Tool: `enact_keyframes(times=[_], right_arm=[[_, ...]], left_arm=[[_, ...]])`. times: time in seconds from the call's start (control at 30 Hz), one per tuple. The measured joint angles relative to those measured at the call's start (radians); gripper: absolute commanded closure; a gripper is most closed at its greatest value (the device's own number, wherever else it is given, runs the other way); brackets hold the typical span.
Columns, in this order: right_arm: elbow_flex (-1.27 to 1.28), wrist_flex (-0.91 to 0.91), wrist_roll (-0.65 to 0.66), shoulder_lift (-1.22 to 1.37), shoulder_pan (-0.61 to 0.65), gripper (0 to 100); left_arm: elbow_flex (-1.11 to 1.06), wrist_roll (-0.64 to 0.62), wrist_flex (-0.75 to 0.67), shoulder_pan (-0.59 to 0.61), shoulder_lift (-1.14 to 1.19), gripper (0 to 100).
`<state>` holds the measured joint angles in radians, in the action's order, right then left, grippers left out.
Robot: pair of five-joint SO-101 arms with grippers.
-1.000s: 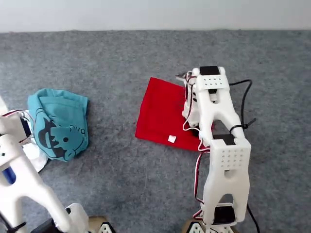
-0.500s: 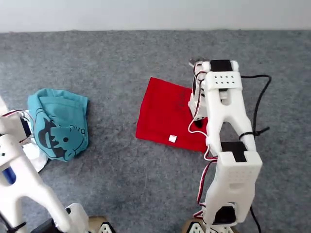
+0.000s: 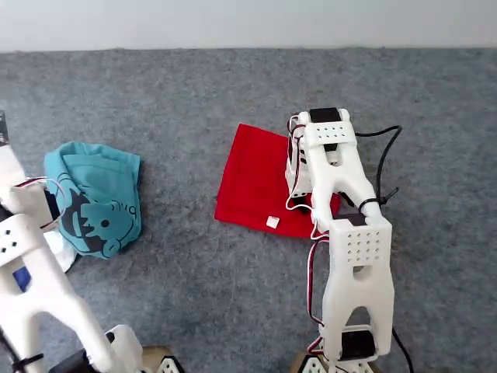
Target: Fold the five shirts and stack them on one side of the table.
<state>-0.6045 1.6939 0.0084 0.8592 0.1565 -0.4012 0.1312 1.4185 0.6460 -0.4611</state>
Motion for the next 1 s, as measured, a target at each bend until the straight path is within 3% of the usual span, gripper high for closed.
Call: enact_keyframes(times=[0.13, 0.17, 0.23, 0.43, 0.73, 1.0], right_arm=[[-0.015, 0.000, 0.000, 0.017, 0.000, 97.7], [-0.017, 0.000, 0.000, 0.017, 0.000, 99.8], [-0.017, 0.000, 0.000, 0.017, -0.003, 95.6], [-0.018, 0.058, 0.072, -0.005, -0.029, 99.1], [0.190, 0.060, 0.465, -0.192, -0.152, 99.1], [0.301, 0.060, 1.016, -0.290, -0.370, 99.1]], left_arm=[[0.000, 0.000, 0.000, 0.000, 0.000, 93], [0.000, 0.000, 0.000, 0.000, 0.000, 93], [0.000, 0.000, 0.000, 0.000, 0.000, 93], [0.000, 0.000, 0.000, 0.000, 0.000, 93], [0.000, 0.000, 0.028, 0.000, 0.000, 93], [0.087, 0.000, 0.175, 0.000, 0.000, 93]])
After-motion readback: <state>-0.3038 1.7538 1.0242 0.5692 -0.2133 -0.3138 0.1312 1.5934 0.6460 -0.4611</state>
